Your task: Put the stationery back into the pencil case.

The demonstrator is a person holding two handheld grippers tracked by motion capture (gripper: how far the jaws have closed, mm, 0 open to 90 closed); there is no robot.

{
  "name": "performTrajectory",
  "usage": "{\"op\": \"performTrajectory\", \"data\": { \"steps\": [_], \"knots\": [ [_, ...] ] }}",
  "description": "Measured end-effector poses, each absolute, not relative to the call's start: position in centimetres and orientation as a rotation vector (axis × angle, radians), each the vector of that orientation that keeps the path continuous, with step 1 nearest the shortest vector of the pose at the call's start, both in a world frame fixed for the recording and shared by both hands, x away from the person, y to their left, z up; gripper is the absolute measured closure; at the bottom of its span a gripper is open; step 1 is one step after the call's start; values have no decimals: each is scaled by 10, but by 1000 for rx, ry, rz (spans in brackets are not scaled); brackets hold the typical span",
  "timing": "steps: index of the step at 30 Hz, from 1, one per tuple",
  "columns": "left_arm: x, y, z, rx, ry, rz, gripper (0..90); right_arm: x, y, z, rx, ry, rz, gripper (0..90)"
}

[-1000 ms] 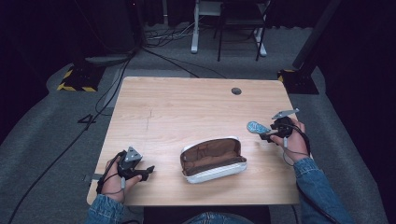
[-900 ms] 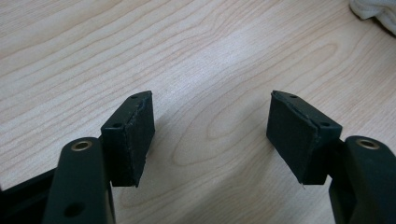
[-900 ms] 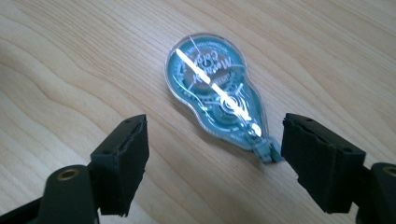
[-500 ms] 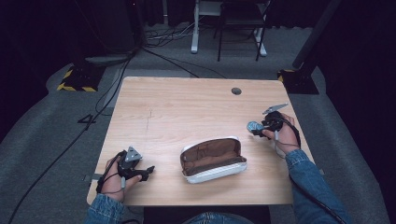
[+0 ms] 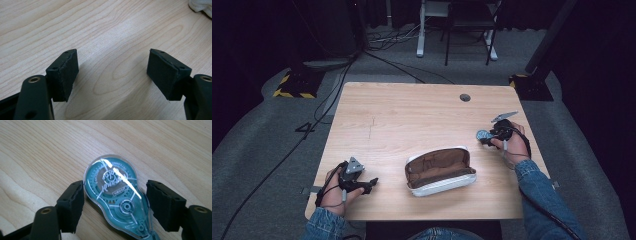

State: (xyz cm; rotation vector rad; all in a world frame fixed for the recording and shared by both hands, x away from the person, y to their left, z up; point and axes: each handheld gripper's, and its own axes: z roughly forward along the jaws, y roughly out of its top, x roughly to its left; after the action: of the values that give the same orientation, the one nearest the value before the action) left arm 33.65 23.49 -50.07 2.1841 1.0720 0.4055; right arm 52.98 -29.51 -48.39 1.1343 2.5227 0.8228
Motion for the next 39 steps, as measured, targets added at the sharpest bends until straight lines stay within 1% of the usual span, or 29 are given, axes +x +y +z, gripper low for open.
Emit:
{"op": "performTrajectory", "data": {
  "steps": [1, 2, 3, 15, 23, 34, 39],
  "knots": [
    [337, 235, -501, 2184, 1072, 405, 256, 529, -295, -483, 1136, 2521, 821, 403],
    [337, 235, -501, 2184, 1071, 405, 256, 529, -295, -482, 1142, 2523, 817, 480],
    [337, 235, -501, 2184, 1071, 405, 256, 528, -295, -481, 1139, 2525, 817, 489],
    [337, 234, -502, 2178, 1061, 408, 254, 524, -290, -479, 1195, 2512, 771, 498],
    [338, 235, -503, 2169, 1046, 412, 237, 522, -290, -478, 1231, 2491, 781, 501],
    [339, 233, -503, 2165, 1052, 407, 234, 513, -287, -467, 1222, 2484, 791, 502],
    [340, 233, -503, 2171, 1047, 408, 232, 505, -287, -456, 1204, 2473, 829, 502]
  ]
}}
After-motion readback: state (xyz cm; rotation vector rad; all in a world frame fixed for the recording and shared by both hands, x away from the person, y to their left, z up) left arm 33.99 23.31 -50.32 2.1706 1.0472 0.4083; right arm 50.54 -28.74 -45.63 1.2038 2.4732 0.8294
